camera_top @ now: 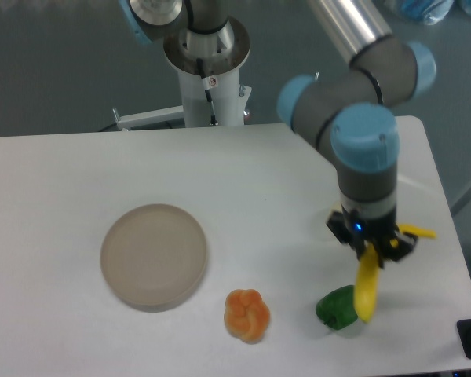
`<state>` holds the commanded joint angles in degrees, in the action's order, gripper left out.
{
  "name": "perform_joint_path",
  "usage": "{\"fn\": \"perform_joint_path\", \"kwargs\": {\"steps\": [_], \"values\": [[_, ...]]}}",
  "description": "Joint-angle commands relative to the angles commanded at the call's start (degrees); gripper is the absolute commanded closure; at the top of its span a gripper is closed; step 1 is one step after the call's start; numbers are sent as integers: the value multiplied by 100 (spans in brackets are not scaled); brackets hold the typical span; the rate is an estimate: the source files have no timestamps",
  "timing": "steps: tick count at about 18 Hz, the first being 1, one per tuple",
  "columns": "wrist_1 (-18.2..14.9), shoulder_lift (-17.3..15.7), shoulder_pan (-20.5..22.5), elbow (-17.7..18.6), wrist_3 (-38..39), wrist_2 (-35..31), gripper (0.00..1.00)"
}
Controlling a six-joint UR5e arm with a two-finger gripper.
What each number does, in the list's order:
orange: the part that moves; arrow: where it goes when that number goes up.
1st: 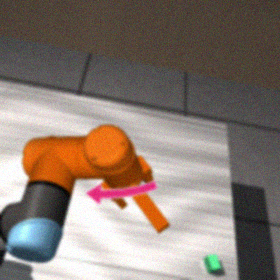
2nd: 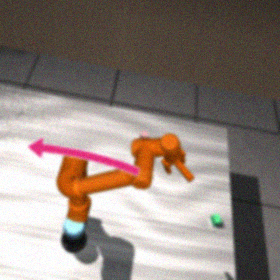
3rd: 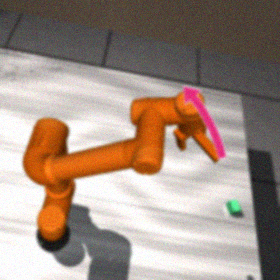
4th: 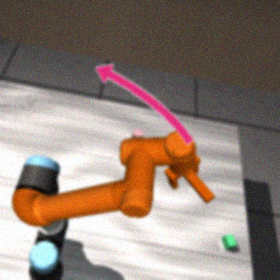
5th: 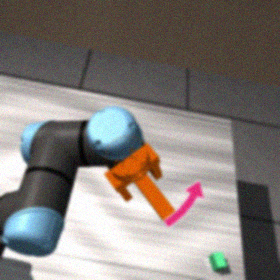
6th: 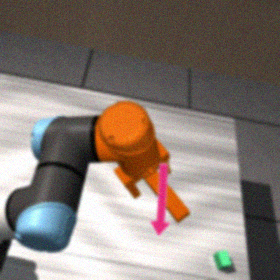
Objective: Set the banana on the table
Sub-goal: 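Carry the held yellow banana with the gripper toward the table center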
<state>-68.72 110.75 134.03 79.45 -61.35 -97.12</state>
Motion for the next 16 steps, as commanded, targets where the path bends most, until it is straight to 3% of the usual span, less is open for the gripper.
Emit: {"fn": "perform_joint_path", "kwargs": {"steps": [6,9,10,13,16], "values": [[-124,-387,-52,790,-53,70,69],[-72,-581,-132,1318,105,439,69],[-54,-581,-149,1519,445,466,69],[7,-493,-228,1565,1403,684,68],[523,-388,-246,1845,2353,887,68]]}}
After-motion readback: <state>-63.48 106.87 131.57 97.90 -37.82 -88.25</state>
